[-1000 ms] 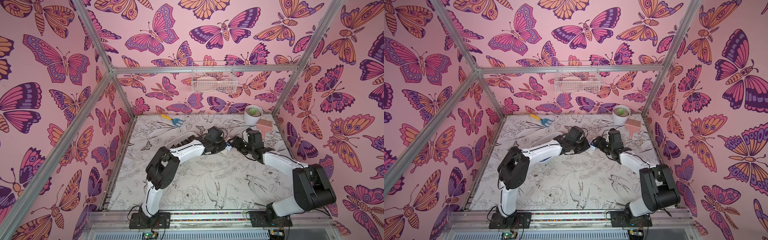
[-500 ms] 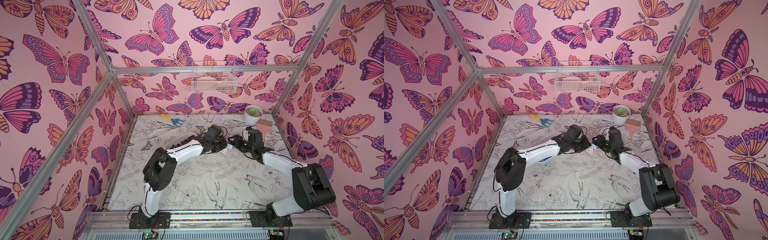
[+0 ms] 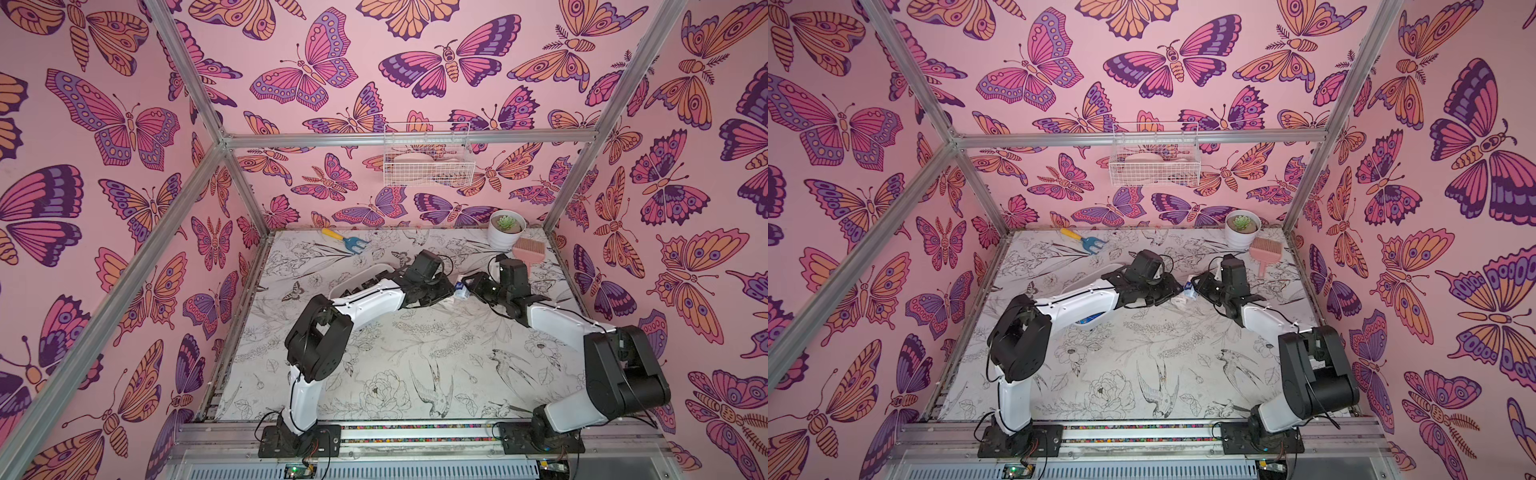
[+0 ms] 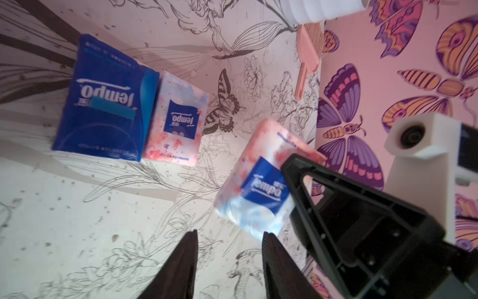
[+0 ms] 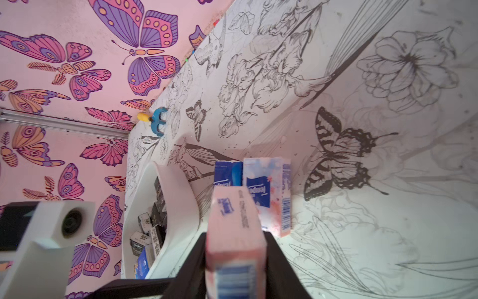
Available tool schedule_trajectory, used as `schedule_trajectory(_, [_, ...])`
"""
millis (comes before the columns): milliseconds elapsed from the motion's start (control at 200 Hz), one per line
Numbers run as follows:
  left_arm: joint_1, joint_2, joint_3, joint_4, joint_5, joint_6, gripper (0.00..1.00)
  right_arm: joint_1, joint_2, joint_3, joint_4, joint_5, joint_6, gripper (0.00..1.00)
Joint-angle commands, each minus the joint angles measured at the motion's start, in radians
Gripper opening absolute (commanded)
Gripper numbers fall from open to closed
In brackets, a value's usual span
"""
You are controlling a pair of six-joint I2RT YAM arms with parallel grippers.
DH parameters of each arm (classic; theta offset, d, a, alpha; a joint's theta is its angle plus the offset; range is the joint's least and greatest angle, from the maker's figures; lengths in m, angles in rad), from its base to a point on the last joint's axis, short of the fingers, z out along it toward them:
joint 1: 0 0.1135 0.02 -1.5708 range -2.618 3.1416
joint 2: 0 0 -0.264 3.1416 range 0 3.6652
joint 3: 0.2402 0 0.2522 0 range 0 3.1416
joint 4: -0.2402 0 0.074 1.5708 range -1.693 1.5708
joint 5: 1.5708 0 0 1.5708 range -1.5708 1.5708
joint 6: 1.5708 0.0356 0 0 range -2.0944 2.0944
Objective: Take the pocket tissues out of the storage box
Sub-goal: Pick up the pocket tissues from the storage box, then place the pocket tissues at the center of the board.
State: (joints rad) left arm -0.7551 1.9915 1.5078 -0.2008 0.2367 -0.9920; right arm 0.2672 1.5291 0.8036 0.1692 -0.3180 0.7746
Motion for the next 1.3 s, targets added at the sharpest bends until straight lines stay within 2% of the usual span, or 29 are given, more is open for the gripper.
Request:
schedule_trajectory(0, [0.028,-0.040,0.022,-0.149,-0.062,0.147,0.51,-0.027,0.028,0.038,-0.103,0.015,-0.072,0.35])
schedule_trajectory(185, [0.072,-0.121,-0.022,-0.241,-0.156,0.279,0.52,-0.063,0.119,0.093,-0.202,0.006,-0.162,0.31])
schedule_trajectory(456, [0.112,-0.228,-0.074,-0.311,-0.223,0.375,0.52,-0.099,0.239,0.179,-0.273,-0.052,-0.243,0.27])
schedule_trajectory(761, [0.123,-0.250,-0.047,-0.398,-0.283,0.460,0.52,-0.114,0.324,0.294,-0.371,-0.077,-0.294,0.47])
schedule_trajectory(926, [0.165,-0.292,-0.072,-0.413,-0.286,0.474,0.52,-0.118,0.304,0.279,-0.389,-0.052,-0.270,0.61])
schedule_trajectory(1297, [0.211,-0.350,-0.104,-0.420,-0.293,0.480,0.52,-0.118,0.241,0.120,-0.222,-0.072,-0.114,0.65])
